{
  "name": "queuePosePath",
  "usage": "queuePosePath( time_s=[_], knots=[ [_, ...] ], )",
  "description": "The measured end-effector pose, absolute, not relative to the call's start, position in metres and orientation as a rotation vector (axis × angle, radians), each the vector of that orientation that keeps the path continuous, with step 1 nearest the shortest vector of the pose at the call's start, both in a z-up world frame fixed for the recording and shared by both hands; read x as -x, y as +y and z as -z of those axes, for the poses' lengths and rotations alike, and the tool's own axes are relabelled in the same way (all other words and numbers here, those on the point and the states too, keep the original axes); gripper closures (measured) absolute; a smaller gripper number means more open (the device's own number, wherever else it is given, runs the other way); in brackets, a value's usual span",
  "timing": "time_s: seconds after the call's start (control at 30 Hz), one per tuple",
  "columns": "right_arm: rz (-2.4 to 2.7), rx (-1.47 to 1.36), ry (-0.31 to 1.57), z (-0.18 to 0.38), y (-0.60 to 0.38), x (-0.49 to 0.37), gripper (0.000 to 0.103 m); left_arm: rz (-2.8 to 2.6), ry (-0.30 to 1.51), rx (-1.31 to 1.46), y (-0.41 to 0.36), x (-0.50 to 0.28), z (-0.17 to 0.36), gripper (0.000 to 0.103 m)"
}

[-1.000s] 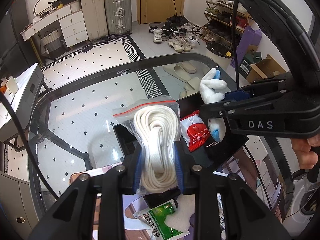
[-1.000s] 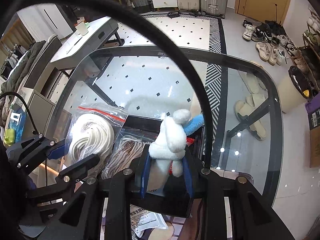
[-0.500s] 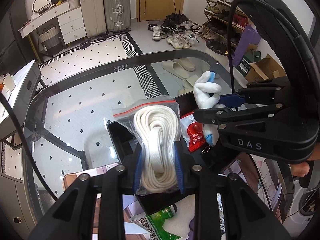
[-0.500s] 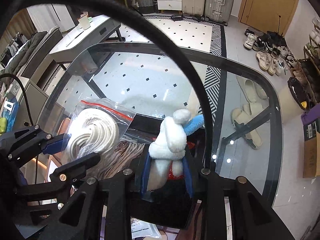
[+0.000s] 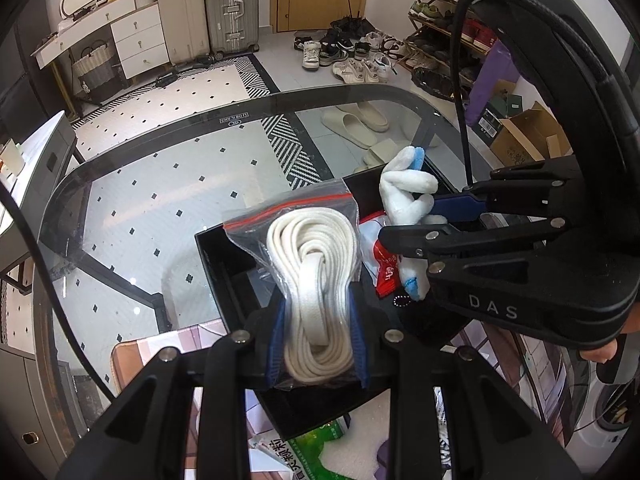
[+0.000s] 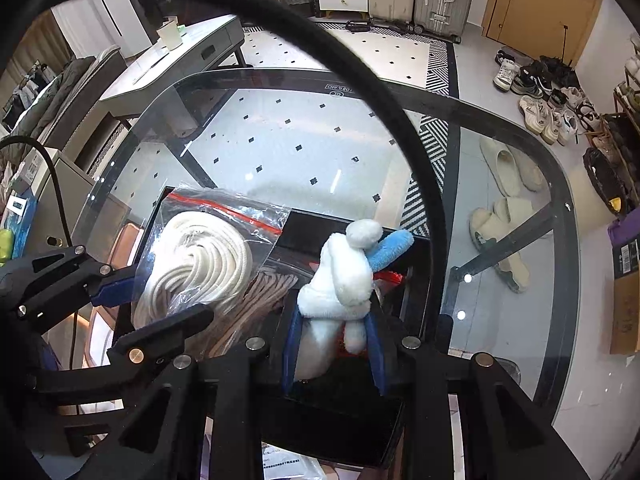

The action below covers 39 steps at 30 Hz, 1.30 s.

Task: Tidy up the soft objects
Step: 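Open both tools to drop the plush toy and rope bag into the box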

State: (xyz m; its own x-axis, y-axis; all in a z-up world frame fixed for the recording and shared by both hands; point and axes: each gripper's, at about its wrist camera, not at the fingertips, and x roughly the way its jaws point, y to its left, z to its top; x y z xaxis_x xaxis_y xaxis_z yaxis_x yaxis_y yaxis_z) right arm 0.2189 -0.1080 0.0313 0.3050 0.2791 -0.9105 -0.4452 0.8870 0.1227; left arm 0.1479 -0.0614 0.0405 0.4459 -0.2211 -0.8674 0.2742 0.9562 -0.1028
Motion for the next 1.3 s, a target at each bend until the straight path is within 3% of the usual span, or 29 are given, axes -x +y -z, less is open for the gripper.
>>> queuePosePath(
  time_s=[0.17, 0.23, 0.33, 0.4, 0.5, 0.7, 0.87, 0.9, 0.93, 1.1, 1.3],
  knots=[
    [-0.482, 0.184, 1.162, -0.031, -0.106, -0.220, 0.073, 0.313, 1.060, -0.068, -0.064, -0.144, -0.041, 0.071],
    [-0.483, 0.186, 1.161, -0.031, -0.105, -0.219, 0.072, 0.314, 1.059, -0.067, -0.065, -0.143, -0.043, 0.059],
    [-0.488, 0.193, 1.152, -0.034, -0.105, -0.216, 0.066, 0.315, 1.048, -0.062, -0.062, -0.140, -0.047, 0.052],
    [-0.492, 0.194, 1.144, -0.038, -0.107, -0.213, 0.055, 0.316, 1.041, -0.056, -0.059, -0.138, -0.051, 0.050],
    [-0.492, 0.213, 1.113, -0.046, -0.107, -0.208, 0.049, 0.314, 1.028, -0.064, -0.058, -0.135, -0.057, 0.047],
    [-0.484, 0.203, 1.075, -0.063, -0.113, -0.200, 0.028, 0.311, 0.997, -0.049, -0.050, -0.127, -0.069, 0.024],
    [-0.476, 0.192, 1.052, -0.070, -0.120, -0.187, 0.013, 0.308, 0.995, -0.060, -0.043, -0.116, -0.072, 0.021],
    [-0.476, 0.187, 1.049, -0.071, -0.122, -0.184, 0.012, 0.306, 0.992, -0.063, -0.042, -0.114, -0.072, 0.008],
    [-0.475, 0.184, 1.046, -0.071, -0.123, -0.180, 0.010, 0.306, 0.984, -0.062, -0.041, -0.109, -0.073, 0.001],
    [-0.463, 0.179, 1.013, -0.074, -0.130, -0.161, 0.002, 0.301, 0.983, -0.041, -0.036, -0.095, -0.072, 0.001],
    [-0.467, 0.126, 0.972, -0.078, -0.138, -0.141, 0.001, 0.287, 0.979, -0.032, -0.033, -0.076, -0.070, 0.000]
  ],
)
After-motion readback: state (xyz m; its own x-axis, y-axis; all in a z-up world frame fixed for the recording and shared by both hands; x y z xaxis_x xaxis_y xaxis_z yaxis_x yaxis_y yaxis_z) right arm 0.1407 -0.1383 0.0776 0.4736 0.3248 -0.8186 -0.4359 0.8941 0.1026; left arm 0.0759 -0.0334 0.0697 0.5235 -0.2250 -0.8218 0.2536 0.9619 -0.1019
